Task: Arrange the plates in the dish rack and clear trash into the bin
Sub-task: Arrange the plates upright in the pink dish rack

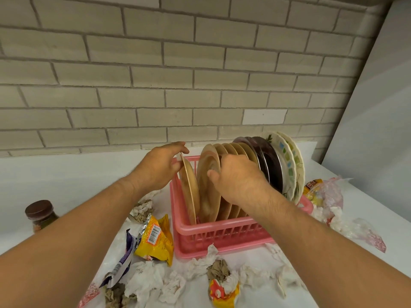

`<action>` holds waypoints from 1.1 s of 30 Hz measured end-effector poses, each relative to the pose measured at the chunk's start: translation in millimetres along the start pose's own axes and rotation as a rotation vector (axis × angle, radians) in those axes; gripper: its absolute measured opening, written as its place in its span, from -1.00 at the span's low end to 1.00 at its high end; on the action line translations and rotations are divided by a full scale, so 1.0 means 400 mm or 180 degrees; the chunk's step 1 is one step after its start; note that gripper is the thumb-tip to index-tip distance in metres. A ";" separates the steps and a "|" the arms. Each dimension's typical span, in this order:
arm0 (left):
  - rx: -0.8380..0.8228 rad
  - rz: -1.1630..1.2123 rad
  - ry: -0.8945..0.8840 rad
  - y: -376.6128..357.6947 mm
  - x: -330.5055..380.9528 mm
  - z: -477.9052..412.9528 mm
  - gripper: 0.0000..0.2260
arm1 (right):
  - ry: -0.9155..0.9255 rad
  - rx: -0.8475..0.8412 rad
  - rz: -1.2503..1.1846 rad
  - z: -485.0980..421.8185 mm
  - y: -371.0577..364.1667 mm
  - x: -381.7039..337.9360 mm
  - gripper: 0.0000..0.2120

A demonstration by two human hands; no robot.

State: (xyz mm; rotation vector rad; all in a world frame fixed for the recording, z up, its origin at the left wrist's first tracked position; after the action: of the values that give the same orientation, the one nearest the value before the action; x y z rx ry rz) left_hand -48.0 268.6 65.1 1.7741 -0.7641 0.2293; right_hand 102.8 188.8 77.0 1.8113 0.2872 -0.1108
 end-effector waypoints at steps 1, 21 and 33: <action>0.0041 -0.0091 -0.0054 -0.002 0.004 0.004 -0.72 | 0.0099 0.0114 0.0018 0.003 0.021 -0.010 -0.76; 0.0434 -0.0331 -0.0523 0.066 0.143 -0.021 -0.73 | 0.0420 0.0073 -0.0483 0.035 -0.087 -0.093 -0.40; 0.0083 0.0147 -0.0311 -0.039 0.093 0.009 -0.71 | 0.0042 -0.0129 -0.0741 0.070 -0.167 -0.044 -0.49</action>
State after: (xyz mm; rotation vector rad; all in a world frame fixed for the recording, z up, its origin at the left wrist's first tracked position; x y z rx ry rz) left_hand -10.8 253.5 70.6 1.8042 -0.8761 0.1853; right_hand 71.1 175.0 11.1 1.7339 0.5060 -0.2548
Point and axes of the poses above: each hand's wrist, its own z-axis away from the middle knuckle, its own y-axis out of the back of the hand, x = y × z, the point moved 10 cm from there along -z, towards the middle knuckle, and after that the axes turned 11 degrees about y, right-handed, at the moved point
